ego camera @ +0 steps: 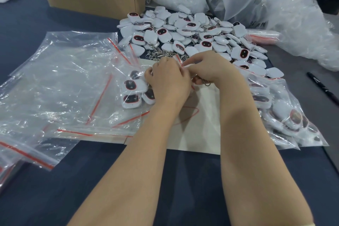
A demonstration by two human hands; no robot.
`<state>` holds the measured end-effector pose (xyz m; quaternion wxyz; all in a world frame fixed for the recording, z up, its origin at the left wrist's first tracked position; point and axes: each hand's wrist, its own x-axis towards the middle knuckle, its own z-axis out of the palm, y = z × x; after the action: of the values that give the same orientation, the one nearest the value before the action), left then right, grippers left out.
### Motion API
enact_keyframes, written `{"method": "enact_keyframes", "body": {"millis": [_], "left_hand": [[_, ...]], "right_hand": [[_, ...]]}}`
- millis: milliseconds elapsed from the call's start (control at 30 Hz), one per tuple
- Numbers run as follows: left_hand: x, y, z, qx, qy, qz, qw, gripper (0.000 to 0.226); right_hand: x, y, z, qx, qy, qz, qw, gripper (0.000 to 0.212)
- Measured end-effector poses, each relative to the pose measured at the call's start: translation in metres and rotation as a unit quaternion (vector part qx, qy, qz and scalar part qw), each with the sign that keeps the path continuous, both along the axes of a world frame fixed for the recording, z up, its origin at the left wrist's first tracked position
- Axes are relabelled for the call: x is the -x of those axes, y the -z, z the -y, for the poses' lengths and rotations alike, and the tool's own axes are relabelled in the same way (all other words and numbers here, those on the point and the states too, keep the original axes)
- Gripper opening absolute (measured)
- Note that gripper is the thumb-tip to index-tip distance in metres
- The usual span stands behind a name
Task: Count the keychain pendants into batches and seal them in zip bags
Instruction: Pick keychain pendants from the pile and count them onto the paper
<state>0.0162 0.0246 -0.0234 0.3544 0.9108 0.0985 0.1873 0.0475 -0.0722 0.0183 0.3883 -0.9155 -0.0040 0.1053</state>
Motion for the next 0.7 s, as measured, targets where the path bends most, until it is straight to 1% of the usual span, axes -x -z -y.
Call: {"method": "enact_keyframes", "body": {"millis": [67, 167, 267, 333, 433, 533, 600, 700], "left_hand": [[0.001, -0.001, 0.000, 0.011, -0.002, 0.023, 1.000, 0.017], [0.001, 0.000, 0.000, 0.023, -0.001, 0.039, 0.999, 0.017], [-0.001, 0.002, 0.001, -0.006, 0.001, 0.009, 1.000, 0.023], [-0.001, 0.004, 0.001, -0.026, 0.004, -0.007, 1.000, 0.025], [-0.001, 0.004, 0.002, -0.002, -0.003, 0.010, 1.000, 0.025], [0.000, 0.003, 0.003, 0.012, -0.010, 0.032, 0.999, 0.023], [0.000, 0.002, 0.003, 0.014, -0.008, 0.034, 0.999, 0.024], [0.002, 0.001, 0.001, 0.013, 0.011, 0.032, 0.999, 0.027]], "right_hand": [[0.001, 0.000, 0.000, 0.004, -0.014, -0.005, 1.000, 0.032], [0.001, 0.001, 0.001, 0.005, -0.030, -0.001, 1.000, 0.035], [-0.002, 0.002, 0.002, 0.012, -0.005, 0.025, 1.000, 0.041], [-0.003, 0.003, 0.002, 0.015, 0.002, 0.024, 1.000, 0.043], [-0.002, 0.005, 0.000, -0.023, 0.002, -0.001, 1.000, 0.035], [-0.003, 0.006, 0.000, -0.068, 0.027, 0.004, 0.997, 0.027], [-0.005, 0.008, -0.001, -0.068, 0.028, 0.011, 0.997, 0.025], [-0.005, 0.014, -0.001, -0.041, 0.013, 0.015, 0.999, 0.025]]}}
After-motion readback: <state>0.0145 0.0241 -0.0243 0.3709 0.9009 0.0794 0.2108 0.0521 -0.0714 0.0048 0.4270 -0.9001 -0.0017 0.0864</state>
